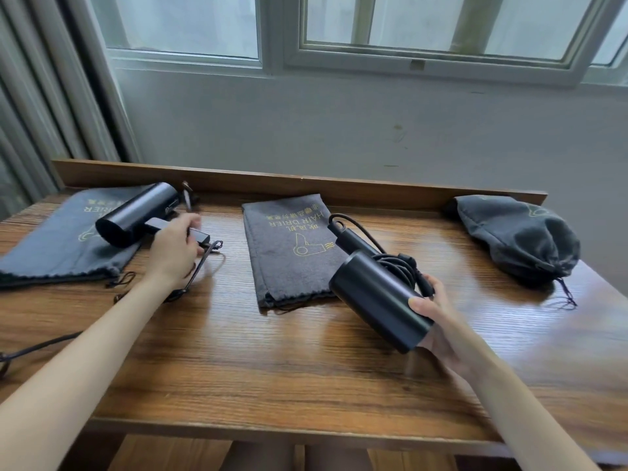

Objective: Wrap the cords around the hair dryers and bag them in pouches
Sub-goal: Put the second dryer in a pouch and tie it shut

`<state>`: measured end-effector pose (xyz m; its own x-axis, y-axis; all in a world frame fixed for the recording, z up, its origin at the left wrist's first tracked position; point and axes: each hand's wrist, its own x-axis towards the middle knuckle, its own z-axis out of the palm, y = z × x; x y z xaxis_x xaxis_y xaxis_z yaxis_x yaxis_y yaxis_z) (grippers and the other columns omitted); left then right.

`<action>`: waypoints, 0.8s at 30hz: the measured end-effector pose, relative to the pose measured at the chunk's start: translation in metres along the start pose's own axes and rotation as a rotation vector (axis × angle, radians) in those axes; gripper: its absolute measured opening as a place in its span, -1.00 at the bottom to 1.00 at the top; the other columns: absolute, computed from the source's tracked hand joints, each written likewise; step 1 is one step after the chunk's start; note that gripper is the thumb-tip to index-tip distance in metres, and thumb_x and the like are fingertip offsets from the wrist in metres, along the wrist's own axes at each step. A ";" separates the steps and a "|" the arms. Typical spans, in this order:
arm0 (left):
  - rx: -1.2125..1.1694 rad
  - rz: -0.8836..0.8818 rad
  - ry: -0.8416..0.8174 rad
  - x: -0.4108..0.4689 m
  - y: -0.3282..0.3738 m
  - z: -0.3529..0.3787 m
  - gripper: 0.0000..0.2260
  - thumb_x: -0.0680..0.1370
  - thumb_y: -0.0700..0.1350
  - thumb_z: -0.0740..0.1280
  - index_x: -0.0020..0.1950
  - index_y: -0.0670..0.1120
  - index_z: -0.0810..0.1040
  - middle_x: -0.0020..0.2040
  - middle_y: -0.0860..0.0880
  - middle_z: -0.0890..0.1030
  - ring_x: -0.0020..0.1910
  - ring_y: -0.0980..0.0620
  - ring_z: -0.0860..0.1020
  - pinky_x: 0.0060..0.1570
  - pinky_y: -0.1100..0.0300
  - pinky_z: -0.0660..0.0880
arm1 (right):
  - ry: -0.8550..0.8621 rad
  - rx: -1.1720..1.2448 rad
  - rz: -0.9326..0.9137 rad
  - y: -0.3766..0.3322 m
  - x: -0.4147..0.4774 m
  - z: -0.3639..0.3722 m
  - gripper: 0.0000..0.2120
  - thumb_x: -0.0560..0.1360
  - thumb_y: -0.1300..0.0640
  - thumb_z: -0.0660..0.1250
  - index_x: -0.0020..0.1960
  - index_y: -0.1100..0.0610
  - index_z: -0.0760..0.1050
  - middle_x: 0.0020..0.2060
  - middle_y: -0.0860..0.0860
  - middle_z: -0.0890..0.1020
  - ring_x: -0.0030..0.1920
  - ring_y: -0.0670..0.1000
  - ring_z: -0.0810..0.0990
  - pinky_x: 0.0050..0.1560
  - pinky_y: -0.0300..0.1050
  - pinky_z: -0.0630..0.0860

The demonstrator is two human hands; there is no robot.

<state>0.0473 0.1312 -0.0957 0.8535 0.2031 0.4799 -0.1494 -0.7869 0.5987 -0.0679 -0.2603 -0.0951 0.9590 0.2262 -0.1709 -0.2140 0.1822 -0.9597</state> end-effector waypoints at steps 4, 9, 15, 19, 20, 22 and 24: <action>0.167 -0.030 -0.106 -0.009 -0.001 0.009 -0.69 0.50 -0.36 0.19 0.22 -0.22 0.49 0.18 -0.22 0.55 0.15 -0.24 0.49 0.09 -0.03 0.42 | 0.013 -0.013 -0.024 0.000 0.002 0.003 0.14 -0.16 -0.19 0.64 0.33 -0.11 0.21 0.16 0.08 0.48 -0.11 -0.01 0.68 -0.31 -0.07 0.58; 0.439 0.088 -0.108 -0.013 0.001 0.009 -0.72 0.40 -0.38 0.31 0.10 -0.27 0.54 0.29 -0.37 0.37 0.25 -0.37 0.32 0.14 -0.22 0.35 | 0.010 -0.010 -0.015 0.003 0.006 0.004 0.15 -0.13 -0.18 0.64 0.36 -0.14 0.18 0.21 0.10 0.46 -0.05 0.02 0.67 -0.27 -0.04 0.59; 0.118 0.518 -0.479 -0.041 0.049 0.014 -0.80 0.53 -0.08 0.30 0.06 -0.16 0.57 0.00 -0.07 0.59 0.04 0.01 0.50 0.10 0.18 0.40 | 0.024 0.010 -0.015 0.004 0.008 0.004 0.02 0.02 -0.03 0.56 0.39 -0.14 0.15 0.23 0.13 0.44 -0.01 0.06 0.63 -0.28 -0.03 0.59; 0.142 0.591 -0.642 -0.064 0.067 0.037 -0.62 0.45 0.16 0.26 0.13 -0.05 0.54 0.00 0.02 0.52 0.00 0.11 0.43 -0.02 0.27 0.37 | 0.025 0.019 -0.014 0.004 0.008 0.004 0.08 0.00 -0.03 0.58 0.41 -0.13 0.12 0.23 0.13 0.44 0.01 0.08 0.62 -0.30 -0.03 0.58; 0.156 0.571 -0.608 -0.064 0.066 0.042 -0.69 0.48 0.09 0.31 0.13 -0.05 0.54 0.00 0.02 0.51 -0.02 0.09 0.44 -0.03 0.23 0.40 | 0.023 0.016 -0.015 0.004 0.008 0.005 0.14 -0.06 -0.07 0.62 0.40 -0.13 0.12 0.23 0.13 0.44 0.01 0.08 0.62 -0.29 -0.03 0.58; 0.148 0.496 -0.593 -0.062 0.068 0.046 -0.79 0.50 -0.03 0.36 0.10 -0.06 0.54 -0.08 0.03 0.48 -0.13 0.10 0.43 -0.10 0.19 0.41 | 0.023 0.014 -0.013 0.004 0.008 0.005 0.15 -0.08 -0.10 0.64 0.39 -0.15 0.13 0.23 0.14 0.44 0.02 0.09 0.63 -0.27 -0.02 0.59; 0.103 0.418 -0.635 -0.059 0.072 0.049 -0.85 0.48 -0.08 0.39 0.02 -0.06 0.56 -0.21 0.07 0.44 -0.28 0.16 0.40 -0.17 0.19 0.40 | 0.023 0.017 -0.014 0.004 0.008 0.005 0.01 0.05 -0.02 0.59 0.38 -0.15 0.14 0.24 0.15 0.44 0.04 0.12 0.61 -0.26 -0.02 0.59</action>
<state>0.0106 0.0341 -0.1124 0.8640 -0.4725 0.1740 -0.5020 -0.7815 0.3705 -0.0619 -0.2524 -0.0993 0.9658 0.2015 -0.1632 -0.2039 0.2012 -0.9581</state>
